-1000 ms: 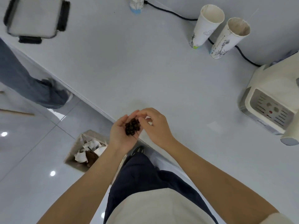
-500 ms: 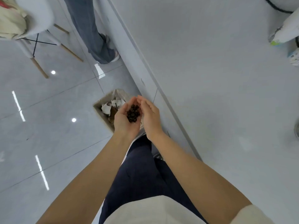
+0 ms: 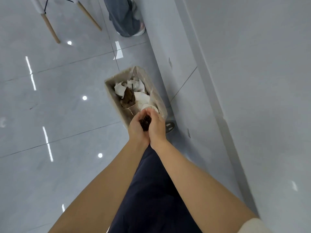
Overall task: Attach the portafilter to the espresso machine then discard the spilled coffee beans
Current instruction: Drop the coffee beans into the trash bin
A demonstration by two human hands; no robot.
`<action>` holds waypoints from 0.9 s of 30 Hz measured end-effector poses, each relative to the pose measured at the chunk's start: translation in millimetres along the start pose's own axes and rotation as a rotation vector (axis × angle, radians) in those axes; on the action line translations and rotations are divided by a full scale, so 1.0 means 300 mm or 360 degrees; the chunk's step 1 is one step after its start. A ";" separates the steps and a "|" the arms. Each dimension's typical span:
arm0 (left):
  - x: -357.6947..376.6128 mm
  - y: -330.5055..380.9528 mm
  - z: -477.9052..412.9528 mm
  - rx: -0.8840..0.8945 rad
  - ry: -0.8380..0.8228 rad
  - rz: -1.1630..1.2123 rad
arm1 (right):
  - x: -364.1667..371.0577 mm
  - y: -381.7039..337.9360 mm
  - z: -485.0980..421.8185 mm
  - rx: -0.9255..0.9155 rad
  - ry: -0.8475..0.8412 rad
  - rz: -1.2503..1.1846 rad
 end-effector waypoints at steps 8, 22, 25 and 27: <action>-0.061 -0.181 -0.222 -0.0121 0.0180 -0.0015 | -0.055 0.149 -0.300 0.0263 0.0129 0.0094; -0.148 -0.265 -0.494 -0.0150 0.0395 -0.0198 | -0.046 0.281 -0.586 0.0690 0.0090 0.0070; -0.144 -0.262 -0.494 -0.0172 0.0352 -0.0259 | -0.046 0.274 -0.574 0.0734 0.0080 0.0007; -0.137 -0.270 -0.485 -0.0208 0.0329 -0.0265 | -0.047 0.264 -0.560 0.0754 0.0075 -0.0023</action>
Point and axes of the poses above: each hand's wrist, its own z-axis away from the middle knuckle, its own x-axis out of the palm, y = z × x, the point moved 10 cm from there along -z, towards the middle knuckle, and after that the axes turned 15 degrees about x, right-handed, at the moved point
